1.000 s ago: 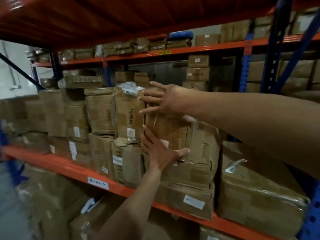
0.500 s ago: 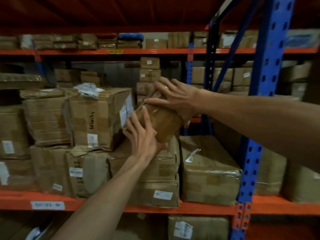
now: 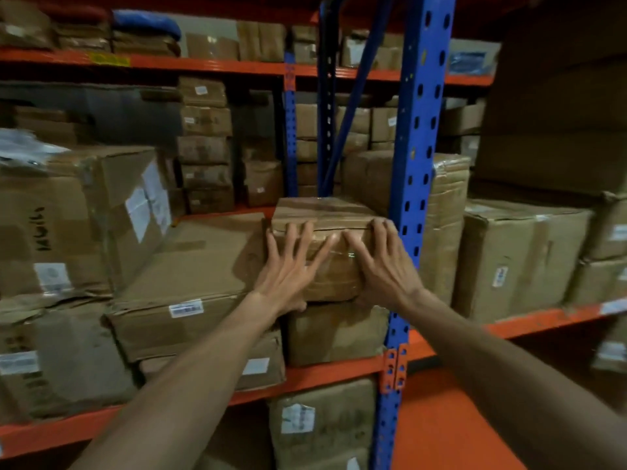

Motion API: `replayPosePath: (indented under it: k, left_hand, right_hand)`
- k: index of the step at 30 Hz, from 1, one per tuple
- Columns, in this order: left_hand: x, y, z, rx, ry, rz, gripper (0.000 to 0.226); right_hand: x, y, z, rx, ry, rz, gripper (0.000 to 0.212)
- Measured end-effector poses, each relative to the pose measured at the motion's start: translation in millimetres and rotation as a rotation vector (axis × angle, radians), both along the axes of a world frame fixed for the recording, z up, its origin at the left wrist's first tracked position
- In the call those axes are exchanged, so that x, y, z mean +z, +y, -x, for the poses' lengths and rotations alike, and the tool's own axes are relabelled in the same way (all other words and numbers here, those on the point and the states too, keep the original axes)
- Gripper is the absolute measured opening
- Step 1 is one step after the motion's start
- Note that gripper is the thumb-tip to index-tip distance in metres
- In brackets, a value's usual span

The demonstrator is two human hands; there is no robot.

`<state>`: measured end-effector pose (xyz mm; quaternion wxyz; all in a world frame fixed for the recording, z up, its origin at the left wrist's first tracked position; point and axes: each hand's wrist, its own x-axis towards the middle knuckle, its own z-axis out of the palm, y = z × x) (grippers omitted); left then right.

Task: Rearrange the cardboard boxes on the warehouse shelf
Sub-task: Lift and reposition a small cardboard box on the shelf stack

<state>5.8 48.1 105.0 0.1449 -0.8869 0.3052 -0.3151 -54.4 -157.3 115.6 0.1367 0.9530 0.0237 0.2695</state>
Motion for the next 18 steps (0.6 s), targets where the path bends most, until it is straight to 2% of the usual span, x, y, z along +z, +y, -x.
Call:
replayPosePath:
  k: [3, 8, 13, 16, 18]
  left_hand:
    - [-18, 0, -9, -0.019, -0.07, 0.003, 0.158]
    - [-18, -16, -16, -0.035, -0.119, 0.051, 0.155]
    - [-16, -16, -11, -0.031, -0.053, 0.071, 0.144]
    - [-2, -2, -19, -0.169, 0.059, 0.114, 0.12]
    - [12, 19, -20, -0.193, 0.037, 0.201, 0.102]
  right_hand:
    - [-21, -4, -13, -0.004, -0.007, -0.038, 0.144]
    - [-18, -20, -26, -0.011, -0.032, -0.036, 0.15]
    - [-14, -14, -21, -0.013, 0.017, -0.045, 0.145]
    - [10, -25, -16, 0.127, 0.033, -0.003, 0.124]
    - [33, -30, -15, 0.259, 0.018, 0.09, 0.104]
